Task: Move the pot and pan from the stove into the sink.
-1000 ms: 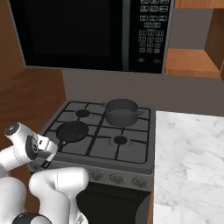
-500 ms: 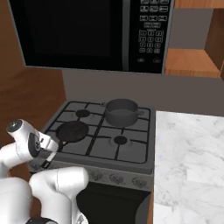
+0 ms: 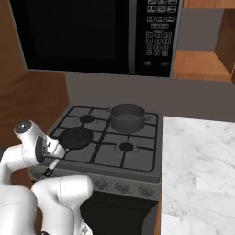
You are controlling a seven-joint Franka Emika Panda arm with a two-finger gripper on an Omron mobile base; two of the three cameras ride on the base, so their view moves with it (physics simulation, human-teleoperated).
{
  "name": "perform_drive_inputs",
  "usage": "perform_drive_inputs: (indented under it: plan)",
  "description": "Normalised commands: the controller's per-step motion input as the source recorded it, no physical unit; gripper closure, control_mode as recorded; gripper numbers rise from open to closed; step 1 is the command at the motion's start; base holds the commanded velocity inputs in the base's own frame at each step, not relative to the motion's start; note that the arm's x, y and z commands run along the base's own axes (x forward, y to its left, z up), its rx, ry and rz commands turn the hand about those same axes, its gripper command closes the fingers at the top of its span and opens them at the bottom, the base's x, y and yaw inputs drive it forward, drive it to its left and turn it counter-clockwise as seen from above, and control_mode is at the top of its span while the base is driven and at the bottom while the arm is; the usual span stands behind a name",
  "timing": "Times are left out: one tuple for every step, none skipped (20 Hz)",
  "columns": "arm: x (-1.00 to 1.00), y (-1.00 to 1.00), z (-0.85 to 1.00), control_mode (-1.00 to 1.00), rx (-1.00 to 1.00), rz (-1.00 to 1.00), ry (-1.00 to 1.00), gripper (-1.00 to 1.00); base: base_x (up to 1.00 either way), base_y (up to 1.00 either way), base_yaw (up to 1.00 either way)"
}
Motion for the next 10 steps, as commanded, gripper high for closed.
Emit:
perform_drive_inputs:
  plan:
    - [-0.16,-0.13,-0.42,-1.0,0.0,0.0,-0.04,-1.0,0.0,0.0,0.0]
    - [-0.2,-0.2,-0.41,-1.0,0.0,0.01,-0.03,-1.0,0.0,0.0,0.0]
    - [-0.21,-0.21,-0.41,-1.0,0.0,0.02,-0.05,-1.0,0.0,0.0,0.0]
    - [-0.2,-0.25,-0.42,-1.0,0.0,0.02,-0.04,-1.0,0.0,0.0,0.0]
    - [-0.21,-0.26,-0.41,-1.0,0.0,0.02,-0.04,-1.0,0.0,0.0,0.0]
    - [-0.21,-0.32,-0.42,-1.0,0.0,0.02,-0.03,-1.0,0.0,0.0,0.0]
    - [-0.18,-0.38,-0.42,-1.0,0.0,0.01,-0.02,-1.0,0.0,0.0,0.0]
    - [-0.15,-0.45,-0.39,-1.0,0.0,0.01,-0.03,-1.0,0.0,0.0,0.0]
    - [-0.12,-0.52,-0.34,-1.0,0.0,0.01,-0.05,-1.0,0.0,0.0,0.0]
    - [-0.08,-0.57,-0.3,-1.0,0.0,0.01,-0.06,-1.0,0.0,0.0,0.0]
